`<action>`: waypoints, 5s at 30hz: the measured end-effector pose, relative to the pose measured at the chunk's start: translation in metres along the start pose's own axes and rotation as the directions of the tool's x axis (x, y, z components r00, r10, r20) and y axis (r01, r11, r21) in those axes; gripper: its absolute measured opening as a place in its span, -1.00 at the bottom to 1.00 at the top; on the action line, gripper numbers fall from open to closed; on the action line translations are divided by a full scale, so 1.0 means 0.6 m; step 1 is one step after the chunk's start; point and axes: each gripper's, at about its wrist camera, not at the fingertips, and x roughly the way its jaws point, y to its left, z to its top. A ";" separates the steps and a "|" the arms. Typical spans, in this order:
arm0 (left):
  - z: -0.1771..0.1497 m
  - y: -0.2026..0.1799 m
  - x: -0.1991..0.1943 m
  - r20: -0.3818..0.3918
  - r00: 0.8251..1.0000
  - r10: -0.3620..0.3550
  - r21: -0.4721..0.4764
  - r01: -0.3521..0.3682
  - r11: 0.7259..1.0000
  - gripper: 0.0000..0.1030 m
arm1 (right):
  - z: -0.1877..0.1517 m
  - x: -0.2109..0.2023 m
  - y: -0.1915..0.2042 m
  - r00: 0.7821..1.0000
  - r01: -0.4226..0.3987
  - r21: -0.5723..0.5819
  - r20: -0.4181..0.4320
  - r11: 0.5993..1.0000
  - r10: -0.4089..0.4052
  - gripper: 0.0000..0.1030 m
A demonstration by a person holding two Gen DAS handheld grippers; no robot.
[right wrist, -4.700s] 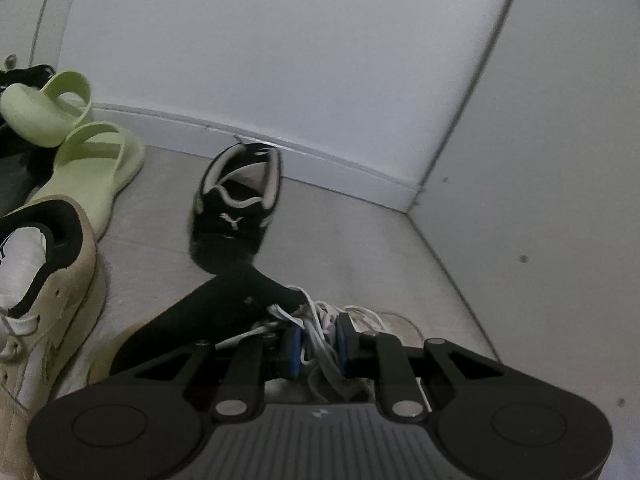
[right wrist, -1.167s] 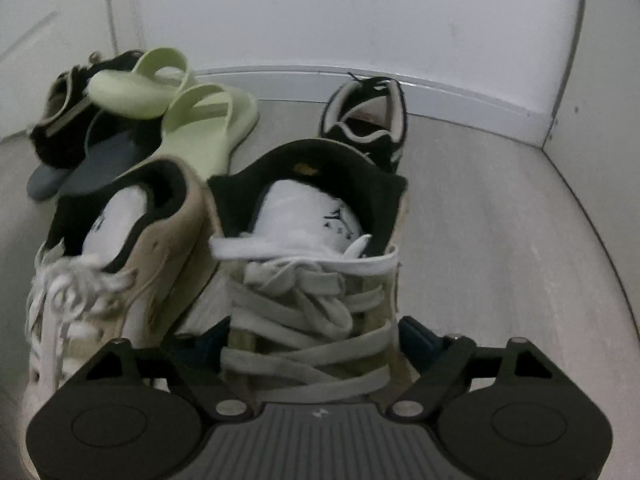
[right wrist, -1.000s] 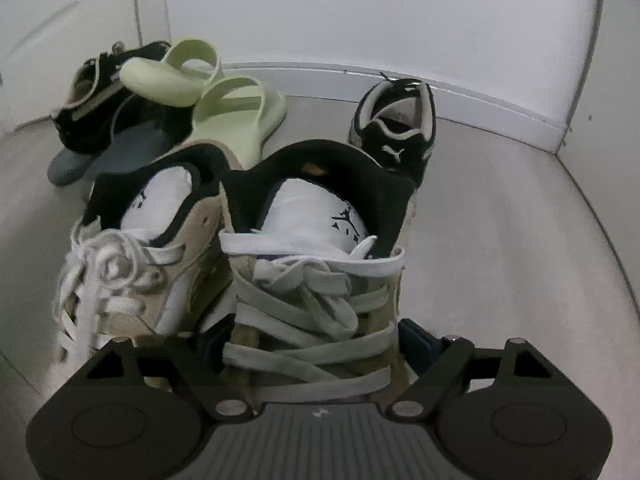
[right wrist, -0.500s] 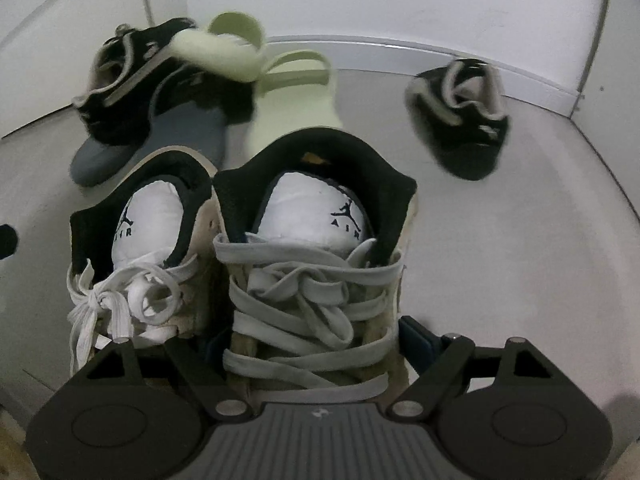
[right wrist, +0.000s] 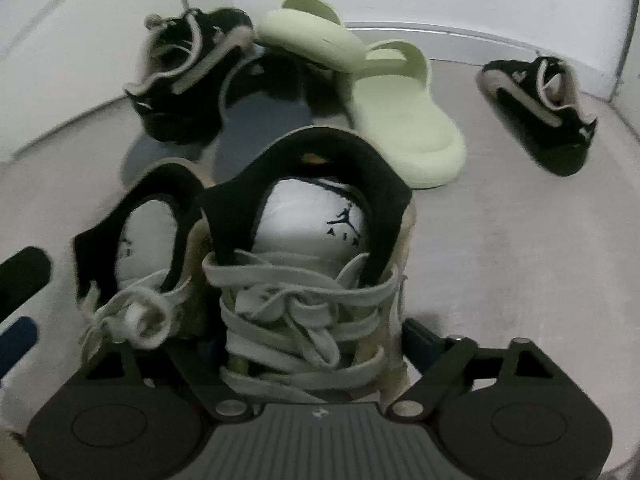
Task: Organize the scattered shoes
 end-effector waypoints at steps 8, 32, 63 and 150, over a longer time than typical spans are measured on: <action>-0.004 -0.003 -0.010 0.012 1.000 -0.008 0.021 0.008 1.000 0.24 | -0.030 -0.037 -0.064 0.972 -0.233 -0.040 0.029 0.972 0.235 0.73; 0.048 0.052 -0.061 0.135 0.990 -0.045 -0.107 0.059 0.993 0.28 | -0.045 0.009 0.163 0.933 -0.358 -0.162 -0.089 0.920 0.348 0.64; 0.040 -0.168 0.058 -0.043 0.987 -0.152 0.253 0.158 0.954 0.31 | 0.018 -0.072 -0.248 0.909 -0.262 0.154 0.372 0.953 0.190 0.89; -0.159 -0.117 -0.009 -0.633 0.774 0.018 0.067 0.031 0.997 0.08 | -0.019 -0.195 -0.323 0.872 -0.212 0.162 0.476 0.964 0.112 0.91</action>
